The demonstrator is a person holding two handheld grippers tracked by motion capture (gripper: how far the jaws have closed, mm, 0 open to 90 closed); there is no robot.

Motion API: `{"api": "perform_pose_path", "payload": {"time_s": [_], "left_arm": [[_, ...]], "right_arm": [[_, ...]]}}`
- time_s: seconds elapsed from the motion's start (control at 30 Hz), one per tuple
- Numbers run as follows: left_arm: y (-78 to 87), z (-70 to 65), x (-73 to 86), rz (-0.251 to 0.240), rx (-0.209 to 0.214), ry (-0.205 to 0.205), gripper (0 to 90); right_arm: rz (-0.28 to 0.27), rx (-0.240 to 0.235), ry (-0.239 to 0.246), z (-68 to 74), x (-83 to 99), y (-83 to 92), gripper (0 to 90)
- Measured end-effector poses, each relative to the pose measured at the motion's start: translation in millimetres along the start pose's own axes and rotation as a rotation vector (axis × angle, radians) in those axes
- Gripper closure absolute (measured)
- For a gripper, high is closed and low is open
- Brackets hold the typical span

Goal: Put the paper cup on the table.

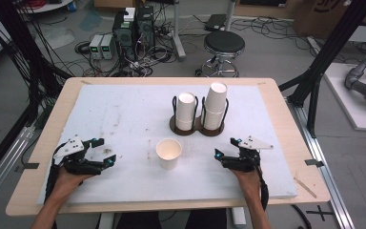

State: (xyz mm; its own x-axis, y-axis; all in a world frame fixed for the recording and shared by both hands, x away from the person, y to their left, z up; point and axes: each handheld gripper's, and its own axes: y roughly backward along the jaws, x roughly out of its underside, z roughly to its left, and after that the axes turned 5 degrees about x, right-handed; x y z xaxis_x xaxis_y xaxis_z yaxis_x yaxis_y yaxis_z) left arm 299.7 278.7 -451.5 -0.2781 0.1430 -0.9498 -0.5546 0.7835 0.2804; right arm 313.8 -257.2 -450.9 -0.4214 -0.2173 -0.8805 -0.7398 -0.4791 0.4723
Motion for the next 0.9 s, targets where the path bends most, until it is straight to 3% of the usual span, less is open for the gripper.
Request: {"api": "perform_pose_path", "payload": {"time_s": [0.23,0.5,0.9], "left_arm": [[-0.2,-1.6,0.8,-0.002,-0.010,-0.010,12.8],[0.2,-1.7,1.2,-0.008,-0.024,-0.004,13.0],[0.5,-0.5,1.1,-0.004,-0.008,-0.002,13.3]], "right_arm": [[-0.008,0.005,0.019,1.9,0.4,0.9,19.5],[-0.012,-0.022,0.030,1.5,0.7,1.1,19.5],[-0.046,-0.090,0.039,-0.4,2.4,4.3,19.5]]}}
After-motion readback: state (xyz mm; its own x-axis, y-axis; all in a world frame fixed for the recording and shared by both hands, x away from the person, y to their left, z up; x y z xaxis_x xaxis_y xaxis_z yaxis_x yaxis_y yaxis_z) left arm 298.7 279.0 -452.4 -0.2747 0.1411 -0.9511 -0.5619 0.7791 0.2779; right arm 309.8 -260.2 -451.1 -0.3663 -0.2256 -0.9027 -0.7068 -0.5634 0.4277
